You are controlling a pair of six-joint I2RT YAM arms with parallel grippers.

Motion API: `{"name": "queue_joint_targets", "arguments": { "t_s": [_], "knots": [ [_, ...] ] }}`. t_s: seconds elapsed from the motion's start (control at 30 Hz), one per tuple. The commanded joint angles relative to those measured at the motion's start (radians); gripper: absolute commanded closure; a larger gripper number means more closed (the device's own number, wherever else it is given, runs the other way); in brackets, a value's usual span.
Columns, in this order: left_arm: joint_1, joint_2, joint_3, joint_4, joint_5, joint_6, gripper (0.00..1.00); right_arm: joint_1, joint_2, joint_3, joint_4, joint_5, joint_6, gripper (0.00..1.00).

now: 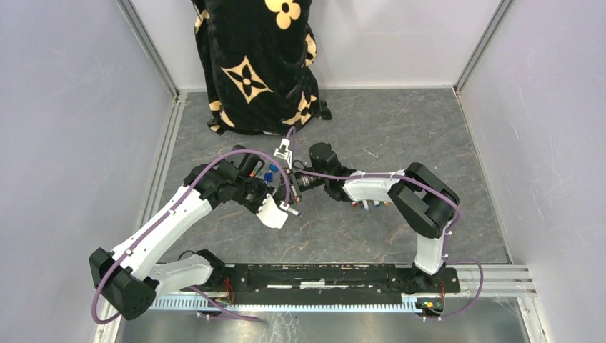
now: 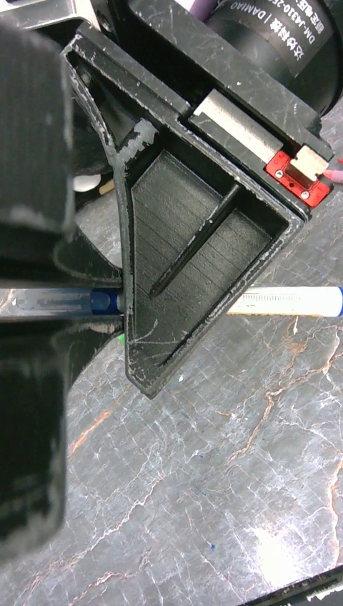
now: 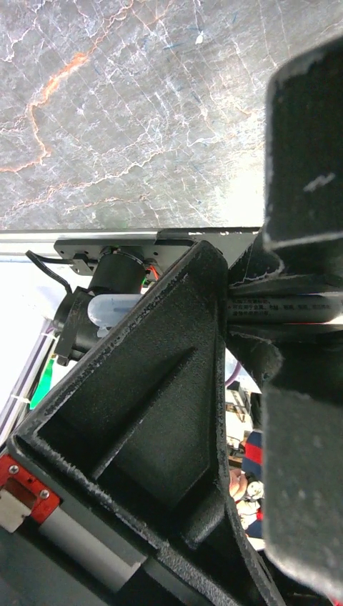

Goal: Open the pen caps

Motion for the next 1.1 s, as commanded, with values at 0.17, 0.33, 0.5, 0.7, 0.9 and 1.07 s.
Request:
{"name": "queue_joint_targets", "arguments": {
  "t_s": [0.17, 0.33, 0.5, 0.7, 0.9, 1.07],
  "knots": [
    [-0.044, 0.016, 0.029, 0.044, 0.014, -0.028, 0.98, -0.005, -0.058, 0.019, -0.063, 0.06, -0.136, 0.26],
    [-0.045, -0.006, 0.007, 0.066, 0.002, -0.009, 0.98, -0.018, -0.074, -0.001, -0.081, 0.035, -0.151, 0.02],
    [-0.045, -0.025, 0.003, 0.065, -0.039, 0.014, 0.98, -0.043, -0.137, -0.002, -0.317, 0.104, -0.297, 0.02],
    [-0.045, -0.04, 0.007, 0.053, -0.03, 0.062, 0.98, -0.07, -0.236, -0.064, -0.238, 0.198, -0.294, 0.02],
    [-0.045, -0.041, 0.02, 0.044, -0.049, 0.106, 0.98, -0.089, -0.138, -0.158, 0.2, 0.105, 0.01, 0.02],
    [-0.045, -0.047, 0.028, 0.032, -0.065, 0.12, 0.98, -0.075, -0.295, -0.032, -0.488, 0.473, -0.517, 0.02]
  ]
}}
